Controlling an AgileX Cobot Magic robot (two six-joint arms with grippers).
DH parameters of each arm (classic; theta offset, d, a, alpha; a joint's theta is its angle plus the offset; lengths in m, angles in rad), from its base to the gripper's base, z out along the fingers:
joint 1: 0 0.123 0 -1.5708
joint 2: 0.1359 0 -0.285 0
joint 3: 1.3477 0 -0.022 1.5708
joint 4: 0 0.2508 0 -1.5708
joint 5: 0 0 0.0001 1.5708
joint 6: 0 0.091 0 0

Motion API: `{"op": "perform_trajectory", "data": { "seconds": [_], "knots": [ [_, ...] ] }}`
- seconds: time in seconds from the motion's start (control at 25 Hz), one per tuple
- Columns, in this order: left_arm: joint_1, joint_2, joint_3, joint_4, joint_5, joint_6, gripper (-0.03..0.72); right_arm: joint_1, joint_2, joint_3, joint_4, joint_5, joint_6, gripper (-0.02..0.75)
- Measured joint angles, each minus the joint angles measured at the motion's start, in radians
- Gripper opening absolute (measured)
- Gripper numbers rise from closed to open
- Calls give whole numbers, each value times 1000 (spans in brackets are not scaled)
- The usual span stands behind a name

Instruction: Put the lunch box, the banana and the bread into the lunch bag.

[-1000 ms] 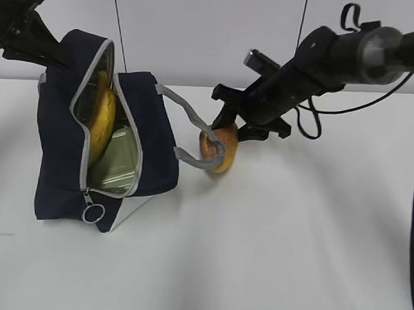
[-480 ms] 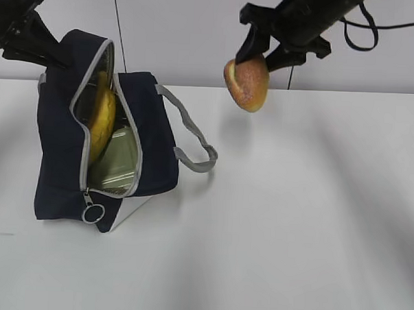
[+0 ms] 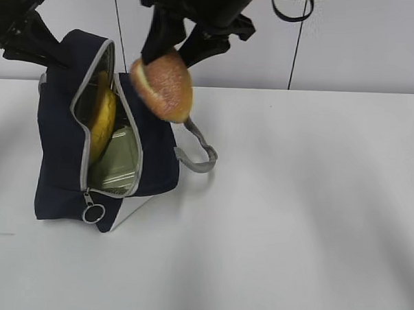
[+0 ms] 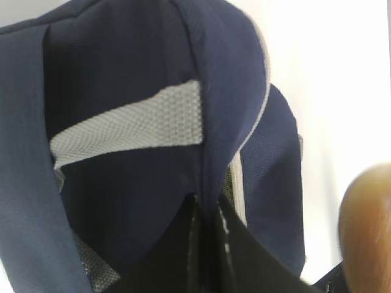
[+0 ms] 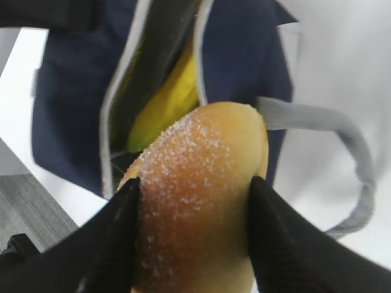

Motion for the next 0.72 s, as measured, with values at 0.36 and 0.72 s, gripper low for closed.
{"op": "perform_trajectory", "data": {
  "seconds": [0.36,0.72],
  "knots": [
    [0,0,0,-4,0,0,-15,105,58,-3,20,-147,-28,402],
    [0,0,0,-6,0,0,-15,107,156,-5,64,-237,-155,636]
  ]
}}
